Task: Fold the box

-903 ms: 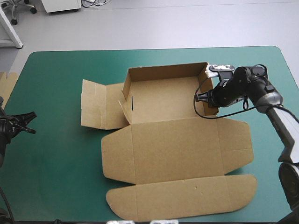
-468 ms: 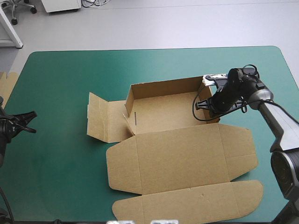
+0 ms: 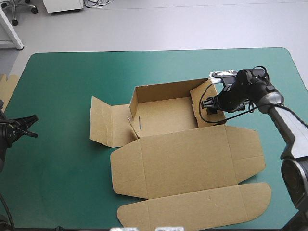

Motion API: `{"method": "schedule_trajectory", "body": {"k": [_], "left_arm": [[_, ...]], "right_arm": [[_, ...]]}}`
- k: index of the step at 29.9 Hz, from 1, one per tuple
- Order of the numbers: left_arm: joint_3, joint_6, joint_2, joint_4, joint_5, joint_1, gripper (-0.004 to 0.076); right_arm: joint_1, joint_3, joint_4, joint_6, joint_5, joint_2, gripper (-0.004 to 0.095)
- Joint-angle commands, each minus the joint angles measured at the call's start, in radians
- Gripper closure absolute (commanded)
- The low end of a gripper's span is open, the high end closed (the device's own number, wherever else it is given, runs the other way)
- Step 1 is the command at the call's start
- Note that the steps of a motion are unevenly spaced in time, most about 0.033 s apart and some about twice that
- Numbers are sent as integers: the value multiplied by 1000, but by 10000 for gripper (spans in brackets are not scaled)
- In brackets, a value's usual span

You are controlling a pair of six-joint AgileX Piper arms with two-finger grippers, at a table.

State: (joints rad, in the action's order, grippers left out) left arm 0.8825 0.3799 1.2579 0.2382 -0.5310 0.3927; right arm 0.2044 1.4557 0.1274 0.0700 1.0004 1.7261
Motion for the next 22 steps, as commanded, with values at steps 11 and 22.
{"method": "schedule_trajectory", "body": {"k": [11,22], "left_arm": [[25,4,-26,8,59,-7,593],[25,-2,-26,-4,59,-7,594]], "right_arm": [[-4,187,17,36,45,-87,210],[-4,191,26,6,-26,45,353]]}}
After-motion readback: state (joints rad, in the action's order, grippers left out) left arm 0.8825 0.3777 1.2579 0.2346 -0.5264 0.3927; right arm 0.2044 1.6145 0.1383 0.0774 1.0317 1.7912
